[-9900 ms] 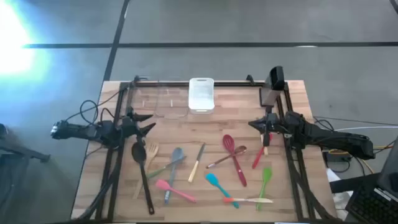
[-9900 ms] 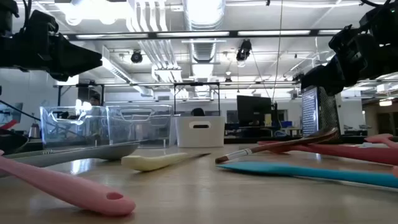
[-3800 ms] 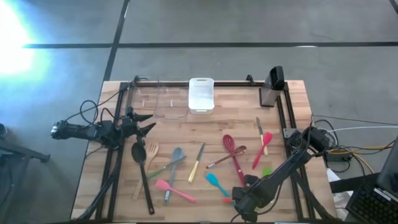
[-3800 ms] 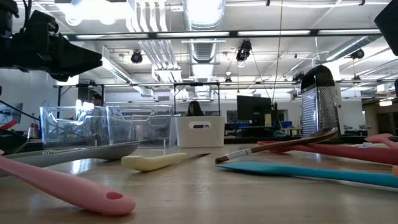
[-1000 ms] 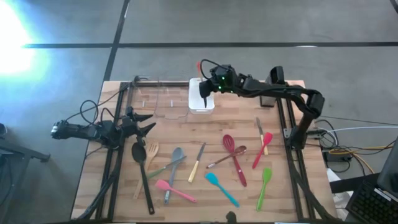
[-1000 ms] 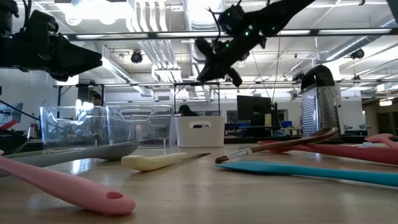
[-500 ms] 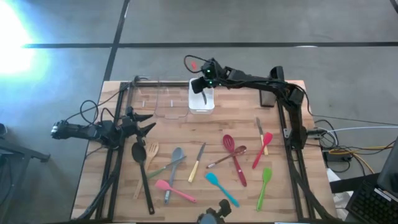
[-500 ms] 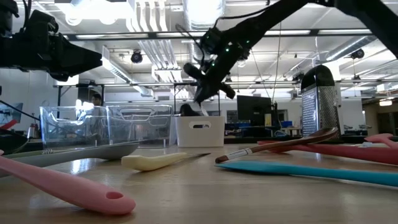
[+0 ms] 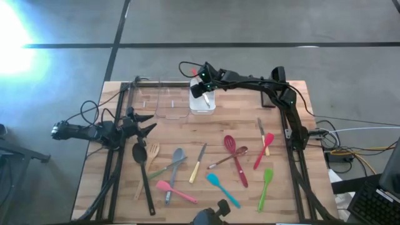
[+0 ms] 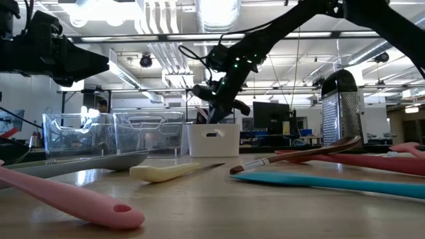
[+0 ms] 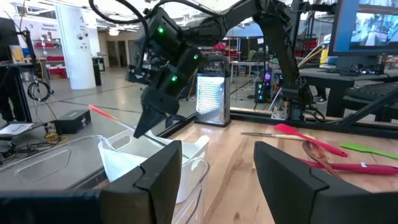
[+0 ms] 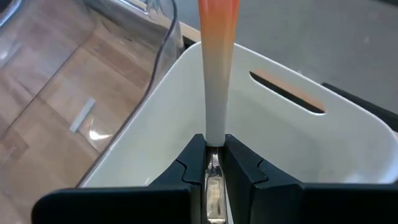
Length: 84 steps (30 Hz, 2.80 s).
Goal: Pick & Place Kitchen Items
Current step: Put the orange table knife into the white bin, then put the green spatula into the right transparent bin
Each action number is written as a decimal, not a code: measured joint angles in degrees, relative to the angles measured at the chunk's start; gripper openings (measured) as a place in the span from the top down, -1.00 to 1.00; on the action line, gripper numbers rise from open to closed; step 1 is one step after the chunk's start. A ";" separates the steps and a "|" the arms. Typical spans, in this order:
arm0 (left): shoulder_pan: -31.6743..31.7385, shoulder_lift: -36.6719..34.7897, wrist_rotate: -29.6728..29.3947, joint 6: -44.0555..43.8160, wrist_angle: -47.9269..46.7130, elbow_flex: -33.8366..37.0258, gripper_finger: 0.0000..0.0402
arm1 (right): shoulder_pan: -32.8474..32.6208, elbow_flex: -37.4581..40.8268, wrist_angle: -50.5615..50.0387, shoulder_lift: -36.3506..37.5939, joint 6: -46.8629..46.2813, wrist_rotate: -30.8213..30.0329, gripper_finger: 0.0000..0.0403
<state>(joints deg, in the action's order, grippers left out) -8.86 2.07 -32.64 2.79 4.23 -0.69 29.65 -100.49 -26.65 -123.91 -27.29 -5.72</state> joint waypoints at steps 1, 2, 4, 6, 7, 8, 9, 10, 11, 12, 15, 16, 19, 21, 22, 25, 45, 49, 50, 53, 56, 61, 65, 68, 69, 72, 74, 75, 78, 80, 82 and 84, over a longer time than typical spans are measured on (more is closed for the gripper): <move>0.00 0.00 0.00 0.00 0.00 0.01 -0.02 | 0.00 0.11 -0.01 0.00 -0.03 -0.30 0.89; 0.00 0.02 0.00 0.00 0.00 0.00 -0.02 | 0.00 0.19 -0.12 0.00 -0.10 -0.28 0.89; 0.00 0.02 0.00 0.00 0.00 0.00 -0.02 | -0.02 0.37 -0.24 -0.05 -0.15 -0.30 0.89; 0.00 0.01 0.00 0.00 0.00 0.01 -0.02 | -0.02 0.39 -0.45 -0.05 -0.57 -0.30 0.89; 0.00 0.01 0.00 0.00 0.01 0.02 -0.02 | -0.02 0.43 -0.47 -0.05 -1.05 -0.30 0.89; 0.00 0.01 0.00 0.00 0.00 0.01 -0.02 | -0.03 0.60 -0.43 -0.05 -1.39 -0.30 0.89; 0.00 0.02 0.00 0.00 0.00 0.02 -0.02 | -0.02 0.86 -0.53 -0.05 -1.55 -0.30 0.89; 0.00 0.01 0.00 0.00 0.00 0.01 -0.02 | -0.02 1.19 -0.58 -0.05 -1.66 -0.30 0.89; 0.00 0.00 0.00 0.00 0.00 0.01 -0.02 | -0.02 1.57 -0.64 -0.05 -1.68 -0.30 0.89; 0.00 0.00 0.00 0.00 0.00 0.01 -0.02 | -0.02 1.95 -0.65 -0.05 -1.79 -0.30 0.89; 0.00 0.02 0.00 0.00 0.00 0.01 -0.02 | 0.00 3.56 -0.42 -0.05 -2.53 -0.32 0.89; 0.00 0.02 0.00 0.00 0.00 0.02 -0.02 | 0.00 4.17 -0.21 -0.05 -2.54 -0.31 0.89; 0.00 0.00 0.00 0.00 0.00 0.00 -0.02 | 0.00 5.46 0.64 -0.08 -2.58 -0.35 0.89; 0.00 0.01 0.00 0.00 0.00 0.01 -0.02 | 0.00 6.27 2.09 -0.08 -2.58 -0.37 0.89; 0.00 0.01 0.00 0.00 0.00 0.01 -0.02 | 0.00 6.67 2.81 -0.08 -2.58 -0.39 0.89; 0.00 0.00 0.00 0.00 0.00 0.01 -0.02 | 0.10 7.75 4.38 -0.08 -2.58 -0.39 0.89; 0.00 0.00 0.00 0.00 0.00 0.02 -0.02 | 0.24 7.89 4.44 -0.08 0.98 1.84 0.89; 0.00 0.00 0.00 0.00 0.00 0.00 -0.02 | 0.24 7.89 4.87 -0.08 1.00 3.53 0.75; 0.00 0.00 0.00 0.00 0.00 0.02 -0.02 | 0.24 7.89 5.20 -0.08 0.99 3.84 0.70; 0.00 0.02 0.00 0.00 0.00 0.01 -0.02 | 0.20 7.89 6.50 -0.08 1.01 4.16 0.56; 0.00 0.02 0.00 0.00 0.00 0.02 -0.02 | 0.22 7.89 7.32 -0.08 0.99 4.53 0.44; 0.00 0.00 0.00 0.00 0.00 0.02 -0.02 | 0.20 7.93 8.02 0.69 0.97 7.26 0.30; 0.00 0.00 0.00 0.00 0.00 0.01 -0.02 | 0.14 7.84 8.08 3.79 1.00 8.99 0.25; 0.00 0.00 0.00 0.00 0.00 0.02 -0.02 | -0.16 7.43 7.39 6.63 1.90 9.22 0.26; 0.00 0.00 0.00 0.00 0.00 0.02 -0.02 | -0.42 7.43 7.10 7.80 2.25 9.23 0.27; 0.00 0.02 0.00 0.00 0.00 0.02 -0.02 | -1.65 7.43 5.86 12.25 4.22 9.69 0.32; 0.00 0.01 0.00 0.00 0.02 0.00 -0.02 | -2.93 7.41 3.09 15.84 5.56 9.78 0.36; 0.00 0.02 0.00 0.00 0.00 0.02 -0.02 | -3.83 7.41 1.03 17.56 6.23 9.48 0.38; 0.00 0.00 0.00 0.00 0.00 0.02 -0.02 | -7.04 7.49 -6.05 22.79 8.43 7.14 0.46; 0.00 0.00 0.01 0.00 0.02 0.02 -0.02 | -9.76 7.57 -11.05 26.25 8.84 4.80 0.50; 0.00 0.00 0.00 0.00 0.02 0.01 -0.02 | -12.86 7.82 -16.16 29.81 8.83 2.19 0.55; 0.00 0.00 0.00 0.00 0.00 0.02 -0.02 | -16.34 8.24 -20.46 32.87 8.32 -0.50 0.60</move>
<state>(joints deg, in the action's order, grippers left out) -8.86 2.07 -32.64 2.79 4.23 -0.67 13.31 -92.25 -47.12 -91.04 -18.96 -6.22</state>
